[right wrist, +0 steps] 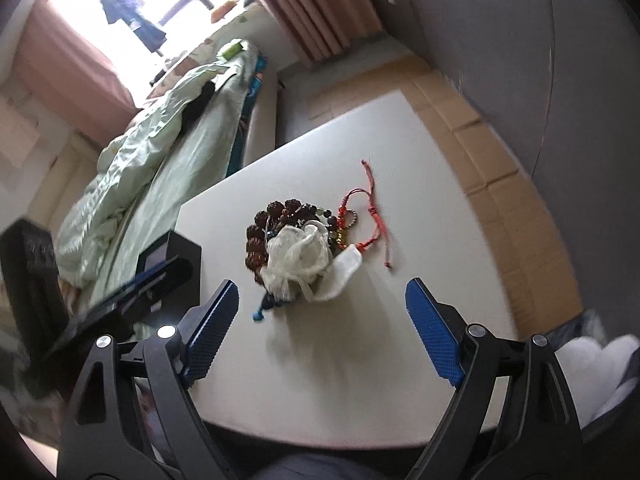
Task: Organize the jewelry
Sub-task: 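Reach both tools to the jewelry pile and grasp the white cloth with the right tool, then grasp the brown seed-bead bracelet with the left tool while the right tool holds the cloth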
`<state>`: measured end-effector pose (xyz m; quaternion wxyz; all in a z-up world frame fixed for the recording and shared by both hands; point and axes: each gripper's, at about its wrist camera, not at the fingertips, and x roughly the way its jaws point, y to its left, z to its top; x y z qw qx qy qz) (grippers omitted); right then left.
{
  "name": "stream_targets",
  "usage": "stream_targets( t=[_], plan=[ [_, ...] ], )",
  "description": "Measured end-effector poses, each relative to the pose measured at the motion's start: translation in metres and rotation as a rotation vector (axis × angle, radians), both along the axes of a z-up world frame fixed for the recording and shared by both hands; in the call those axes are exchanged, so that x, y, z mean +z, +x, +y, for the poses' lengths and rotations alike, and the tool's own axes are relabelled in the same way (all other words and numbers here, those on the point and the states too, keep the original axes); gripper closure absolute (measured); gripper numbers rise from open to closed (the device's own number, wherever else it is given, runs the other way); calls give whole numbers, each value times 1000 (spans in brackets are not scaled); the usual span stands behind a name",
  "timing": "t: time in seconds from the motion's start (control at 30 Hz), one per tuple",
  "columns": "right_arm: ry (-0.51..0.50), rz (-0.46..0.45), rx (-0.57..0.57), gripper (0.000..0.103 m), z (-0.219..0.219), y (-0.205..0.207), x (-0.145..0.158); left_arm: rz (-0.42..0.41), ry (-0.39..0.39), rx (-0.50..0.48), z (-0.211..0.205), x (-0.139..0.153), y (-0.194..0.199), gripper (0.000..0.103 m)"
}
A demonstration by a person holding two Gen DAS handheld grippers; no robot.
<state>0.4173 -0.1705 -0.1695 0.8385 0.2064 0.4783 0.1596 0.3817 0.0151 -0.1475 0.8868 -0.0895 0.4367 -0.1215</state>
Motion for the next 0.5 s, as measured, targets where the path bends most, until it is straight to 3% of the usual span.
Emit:
stream_targets(
  t=[0.17, 0.23, 0.3, 0.37, 0.5],
  plan=[
    [-40, 63, 15, 20, 25, 25, -12, 22, -31, 37, 12, -11, 8, 40],
    [-59, 80, 12, 40, 36, 34, -19, 26, -37, 54, 19, -13, 10, 40],
    [-41, 92, 5, 73, 40, 38, -27, 32, -40, 64, 23, -14, 12, 40],
    [9, 83, 12, 98, 40, 38, -35, 37, -36, 66, 24, -15, 13, 40],
    [103, -11, -7, 99, 26, 28, -23, 51, -24, 51, 22, -16, 14, 40]
  ],
)
